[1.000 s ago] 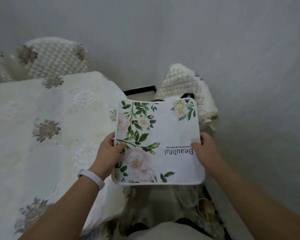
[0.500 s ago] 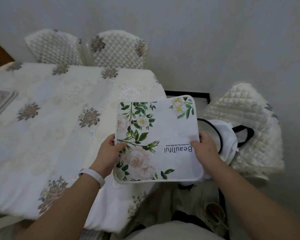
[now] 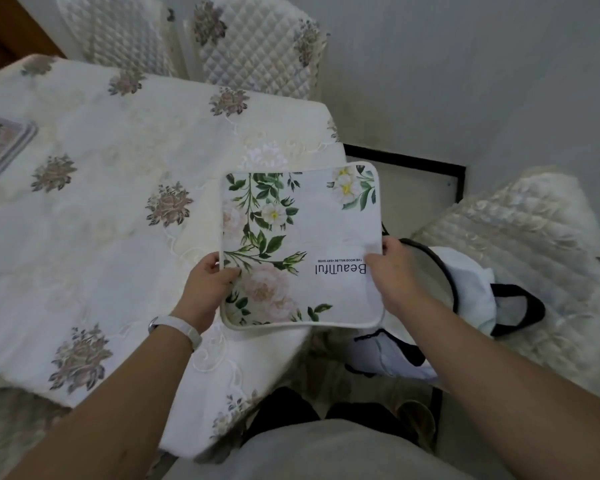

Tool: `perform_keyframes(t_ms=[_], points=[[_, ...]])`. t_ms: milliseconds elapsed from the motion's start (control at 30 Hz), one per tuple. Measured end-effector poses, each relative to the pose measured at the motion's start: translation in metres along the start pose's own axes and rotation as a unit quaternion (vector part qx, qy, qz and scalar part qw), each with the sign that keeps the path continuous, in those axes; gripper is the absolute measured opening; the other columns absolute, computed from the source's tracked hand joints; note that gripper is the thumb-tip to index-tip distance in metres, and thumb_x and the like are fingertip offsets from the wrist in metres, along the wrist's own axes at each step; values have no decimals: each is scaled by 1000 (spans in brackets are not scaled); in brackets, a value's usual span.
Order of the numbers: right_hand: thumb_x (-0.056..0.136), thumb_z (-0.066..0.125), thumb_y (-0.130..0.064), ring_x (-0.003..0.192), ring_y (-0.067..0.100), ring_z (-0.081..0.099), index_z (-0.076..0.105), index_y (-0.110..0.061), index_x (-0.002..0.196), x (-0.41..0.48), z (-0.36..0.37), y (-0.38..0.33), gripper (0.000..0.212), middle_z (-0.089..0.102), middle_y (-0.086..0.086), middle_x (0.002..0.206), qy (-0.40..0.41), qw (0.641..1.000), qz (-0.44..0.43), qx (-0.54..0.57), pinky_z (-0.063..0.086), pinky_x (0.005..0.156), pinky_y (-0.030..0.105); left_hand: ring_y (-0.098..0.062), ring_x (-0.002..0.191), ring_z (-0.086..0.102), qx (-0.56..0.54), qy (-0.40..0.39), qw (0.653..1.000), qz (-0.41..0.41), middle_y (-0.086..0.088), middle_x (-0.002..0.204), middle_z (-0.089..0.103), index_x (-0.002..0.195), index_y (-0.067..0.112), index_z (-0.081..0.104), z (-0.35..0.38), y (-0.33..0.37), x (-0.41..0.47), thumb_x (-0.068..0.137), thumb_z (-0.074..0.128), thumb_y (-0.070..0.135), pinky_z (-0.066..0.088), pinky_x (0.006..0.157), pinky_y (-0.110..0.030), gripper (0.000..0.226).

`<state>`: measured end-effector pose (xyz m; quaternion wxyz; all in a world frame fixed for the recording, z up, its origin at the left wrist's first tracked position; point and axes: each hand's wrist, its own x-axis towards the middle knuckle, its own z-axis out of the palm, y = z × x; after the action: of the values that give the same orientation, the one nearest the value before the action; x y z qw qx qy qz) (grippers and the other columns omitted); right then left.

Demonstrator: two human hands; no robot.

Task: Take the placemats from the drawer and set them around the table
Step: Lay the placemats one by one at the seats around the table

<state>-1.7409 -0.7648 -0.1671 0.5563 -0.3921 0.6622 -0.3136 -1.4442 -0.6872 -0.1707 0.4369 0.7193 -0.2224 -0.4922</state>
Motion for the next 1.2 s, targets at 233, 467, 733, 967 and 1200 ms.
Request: perform_keyframes(t_ms=[233, 467, 733, 967, 1200], points=[[82, 50, 7, 63, 5, 68, 60, -23, 85, 37, 13, 18, 31, 72, -10, 76, 63, 994, 65, 67, 50, 47, 21, -27, 81, 72, -66, -26, 996, -46, -8, 93, 75, 99, 18, 67, 21, -28, 20, 89, 61, -2, 58, 62, -34, 23], [78, 44, 17, 80, 26, 73, 58, -5, 112, 37, 52, 33, 43, 72, 12, 101, 99, 969, 107, 201, 60, 63, 39, -24, 100, 71, -162, -32, 986, -31, -5, 113, 73, 124, 25, 55, 77, -57, 2, 88, 59, 1, 59, 76, -38, 43], [79, 56, 8, 93, 31, 68, 58, -10, 102, 21, 52, 43, 29, 69, 14, 106, 54, 978, 143, 139, 59, 78, 52, -23, 102, 70, -141, -32, 988, -44, 0, 115, 72, 116, 36, 56, 68, -66, 1, 90, 55, -3, 60, 72, -47, 47], [90, 53, -3, 93, 30, 69, 62, -4, 116, 66, 14, 16, 27, 69, 17, 112, 25, 960, 171, 220, 58, 75, 41, -27, 104, 69, -75, -51, 995, -33, -4, 117, 71, 121, 27, 55, 25, -53, 20, 92, 50, -13, 59, 80, -47, 49], [91, 60, -16, 94, 30, 70, 69, -16, 110, 78, 3, 19, 21, 74, 11, 104, -156, 974, 162, 11, 56, 74, 39, -15, 91, 72, 42, -86, 995, 5, 6, 100, 75, 111, 24, 60, -25, -33, 48, 89, 45, -19, 59, 68, -27, 50]])
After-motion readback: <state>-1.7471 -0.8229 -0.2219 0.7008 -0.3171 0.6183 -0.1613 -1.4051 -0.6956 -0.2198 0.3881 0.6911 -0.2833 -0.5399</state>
